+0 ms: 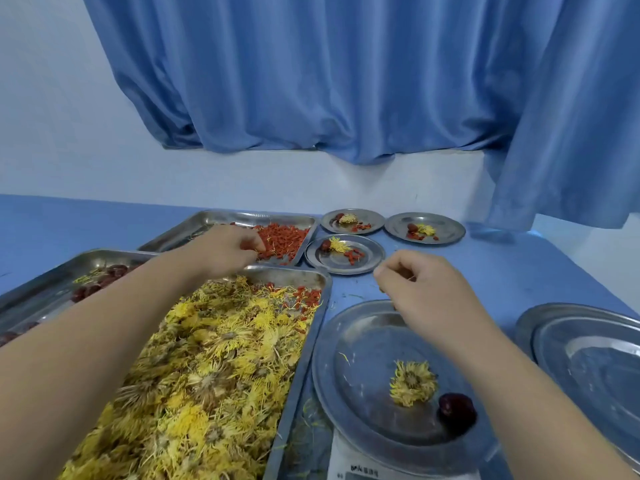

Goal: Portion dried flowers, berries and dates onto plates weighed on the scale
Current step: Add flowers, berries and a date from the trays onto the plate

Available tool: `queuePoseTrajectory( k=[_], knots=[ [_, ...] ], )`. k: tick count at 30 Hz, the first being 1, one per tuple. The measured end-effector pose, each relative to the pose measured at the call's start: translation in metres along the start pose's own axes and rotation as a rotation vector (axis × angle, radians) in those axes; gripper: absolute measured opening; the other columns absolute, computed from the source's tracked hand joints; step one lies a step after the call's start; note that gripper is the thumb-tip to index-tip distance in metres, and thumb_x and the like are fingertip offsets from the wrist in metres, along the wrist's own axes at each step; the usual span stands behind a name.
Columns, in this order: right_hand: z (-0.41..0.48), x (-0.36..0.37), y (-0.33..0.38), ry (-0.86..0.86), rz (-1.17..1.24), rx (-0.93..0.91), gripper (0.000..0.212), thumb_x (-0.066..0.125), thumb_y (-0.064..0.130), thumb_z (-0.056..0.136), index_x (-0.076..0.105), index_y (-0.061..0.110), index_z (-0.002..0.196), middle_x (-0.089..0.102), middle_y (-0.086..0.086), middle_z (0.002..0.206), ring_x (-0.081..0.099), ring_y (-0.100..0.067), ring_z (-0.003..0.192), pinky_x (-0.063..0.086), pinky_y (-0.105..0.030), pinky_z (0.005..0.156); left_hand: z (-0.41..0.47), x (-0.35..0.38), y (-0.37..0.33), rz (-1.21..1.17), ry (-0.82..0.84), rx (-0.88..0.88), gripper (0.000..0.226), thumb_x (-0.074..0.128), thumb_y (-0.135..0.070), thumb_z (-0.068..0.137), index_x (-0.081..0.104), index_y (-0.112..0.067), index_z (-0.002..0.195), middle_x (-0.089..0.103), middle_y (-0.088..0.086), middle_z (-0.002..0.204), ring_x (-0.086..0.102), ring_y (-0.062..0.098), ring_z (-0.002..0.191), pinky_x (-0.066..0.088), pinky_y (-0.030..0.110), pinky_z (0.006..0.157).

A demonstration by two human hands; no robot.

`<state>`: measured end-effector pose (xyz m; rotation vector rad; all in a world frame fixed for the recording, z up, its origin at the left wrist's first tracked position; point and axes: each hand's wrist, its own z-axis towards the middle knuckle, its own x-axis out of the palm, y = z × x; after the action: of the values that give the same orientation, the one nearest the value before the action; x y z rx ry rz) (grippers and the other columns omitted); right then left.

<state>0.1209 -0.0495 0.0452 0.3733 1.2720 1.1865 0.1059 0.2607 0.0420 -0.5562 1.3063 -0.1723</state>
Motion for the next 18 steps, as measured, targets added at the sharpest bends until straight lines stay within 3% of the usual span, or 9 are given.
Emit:
queuePoseTrajectory(
  k=[1,3,5,8,10,14,18],
  knots=[
    [0.002,0.005,-0.002,0.031,-0.025,-0.011,0.021,0.056,0.031,0.087,0.061,0.026,0.067,0.060,0.019,0.063,0.051,0.001,0.053,0.038,-0.010,0.043,0.010,-0.002,0.010,-0.005,-0.011,-0.051,0.016,0.055,-0.017,0.094,0.068,-0.026,0.099,0.067,-0.006,0.097,0.065,0.014,0.079,0.049,0.019,0.058],
    [0.004,0.013,-0.007,0.077,-0.079,-0.022,0.020,0.056,0.033,0.087,0.060,0.025,0.069,0.062,0.015,0.068,0.053,-0.003,0.055,0.037,-0.011,0.044,0.033,-0.005,0.030,0.089,-0.049,-0.115,0.019,0.054,-0.023,0.095,0.069,-0.022,0.107,0.068,0.001,0.109,0.065,0.019,0.088,0.052,0.025,0.071],
    [0.007,0.014,-0.011,0.095,-0.112,-0.026,0.022,0.054,0.036,0.087,0.060,0.025,0.070,0.064,0.010,0.070,0.053,-0.004,0.054,0.036,-0.013,0.044,0.054,-0.003,0.045,0.190,-0.048,-0.127,0.024,0.052,-0.025,0.097,0.067,-0.020,0.115,0.065,0.004,0.122,0.058,0.017,0.098,0.045,0.030,0.085],
    [0.012,0.012,-0.016,0.099,-0.107,-0.026,0.024,0.054,0.038,0.087,0.059,0.026,0.068,0.062,0.014,0.067,0.052,0.000,0.053,0.037,-0.012,0.042,0.080,0.007,0.055,0.305,0.027,-0.124,0.029,0.050,-0.027,0.098,0.064,-0.020,0.123,0.059,0.003,0.133,0.053,0.017,0.113,0.038,0.031,0.095],
    [0.013,0.011,-0.019,0.087,-0.100,-0.034,0.024,0.054,0.039,0.087,0.061,0.025,0.070,0.063,0.013,0.070,0.055,-0.004,0.059,0.040,-0.014,0.049,0.097,0.015,0.055,0.339,0.069,-0.143,0.032,0.049,-0.028,0.098,0.062,-0.020,0.127,0.057,0.003,0.137,0.052,0.021,0.123,0.037,0.035,0.104],
    [0.015,0.011,-0.024,0.049,-0.079,-0.042,0.024,0.055,0.038,0.087,0.062,0.020,0.073,0.063,0.008,0.074,0.056,-0.005,0.069,0.042,-0.017,0.062,0.118,0.033,0.056,0.350,0.076,-0.176,0.034,0.045,-0.023,0.101,0.058,-0.013,0.131,0.053,0.008,0.142,0.047,0.024,0.129,0.033,0.037,0.107],
    [0.017,0.011,-0.024,0.044,-0.064,-0.046,0.026,0.055,0.038,0.086,0.059,0.020,0.067,0.059,0.010,0.064,0.052,-0.002,0.057,0.041,-0.013,0.059,0.129,0.051,0.064,0.400,0.128,-0.232,0.040,0.036,-0.025,0.105,0.050,-0.011,0.139,0.046,0.011,0.148,0.040,0.028,0.136,0.025,0.040,0.115]
  ],
)
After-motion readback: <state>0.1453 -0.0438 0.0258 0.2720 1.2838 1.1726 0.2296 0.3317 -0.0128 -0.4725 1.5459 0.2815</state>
